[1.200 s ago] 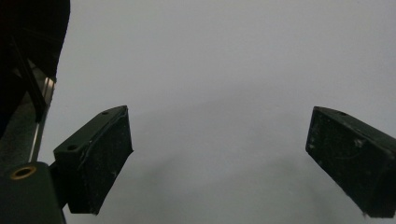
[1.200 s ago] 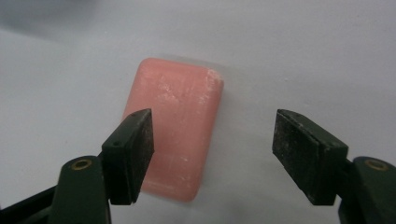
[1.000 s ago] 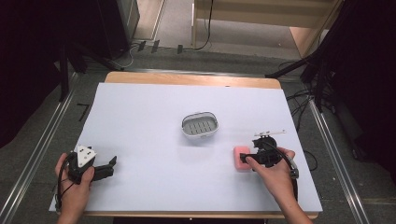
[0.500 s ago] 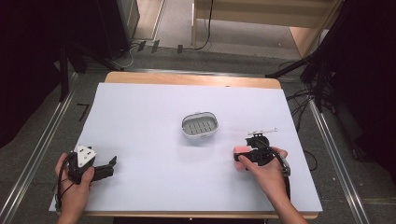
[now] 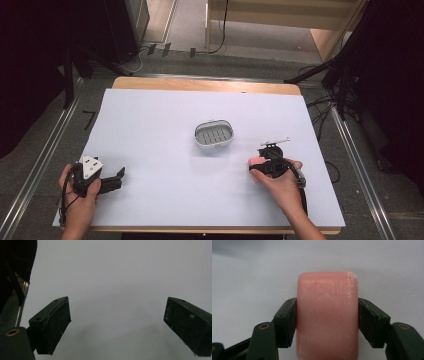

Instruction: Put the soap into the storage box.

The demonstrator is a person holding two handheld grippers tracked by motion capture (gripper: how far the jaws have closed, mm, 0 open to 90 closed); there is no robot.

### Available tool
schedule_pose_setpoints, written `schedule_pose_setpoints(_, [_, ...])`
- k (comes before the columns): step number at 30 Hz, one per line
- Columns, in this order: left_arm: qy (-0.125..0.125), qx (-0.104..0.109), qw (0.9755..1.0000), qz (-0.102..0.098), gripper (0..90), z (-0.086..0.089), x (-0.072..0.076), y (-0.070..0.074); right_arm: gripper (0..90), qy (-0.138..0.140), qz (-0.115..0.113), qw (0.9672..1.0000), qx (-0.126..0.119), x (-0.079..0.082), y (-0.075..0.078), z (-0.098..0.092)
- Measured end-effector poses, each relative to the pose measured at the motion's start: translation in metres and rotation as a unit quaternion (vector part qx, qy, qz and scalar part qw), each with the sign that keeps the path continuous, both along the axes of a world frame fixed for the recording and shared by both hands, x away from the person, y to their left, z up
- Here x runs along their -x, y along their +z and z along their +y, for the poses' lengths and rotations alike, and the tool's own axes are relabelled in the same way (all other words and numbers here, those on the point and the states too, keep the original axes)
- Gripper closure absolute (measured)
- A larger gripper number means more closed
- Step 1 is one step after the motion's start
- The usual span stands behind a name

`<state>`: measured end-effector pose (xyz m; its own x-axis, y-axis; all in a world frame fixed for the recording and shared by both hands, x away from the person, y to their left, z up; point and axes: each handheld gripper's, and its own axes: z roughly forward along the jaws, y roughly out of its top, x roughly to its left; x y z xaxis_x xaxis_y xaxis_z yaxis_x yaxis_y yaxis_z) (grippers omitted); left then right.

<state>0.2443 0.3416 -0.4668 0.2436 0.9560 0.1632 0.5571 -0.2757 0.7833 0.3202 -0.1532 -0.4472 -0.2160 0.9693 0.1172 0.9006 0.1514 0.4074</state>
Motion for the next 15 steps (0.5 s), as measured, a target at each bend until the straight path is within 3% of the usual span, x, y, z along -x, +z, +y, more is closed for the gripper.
schedule_pose_setpoints(6, [0.0,-0.001,1.0,0.001,7.7,-0.0002,0.0,0.0,37.9,0.007,0.002,1.0,0.006,-0.0002,-0.0024,0.002])
schedule_pose_setpoints(15, [0.001,0.0,1.0,0.0,7.6,-0.0002,0.0,-0.0001,38.4,0.043,0.014,0.9989,0.015,-0.0023,-0.0036,0.0049])
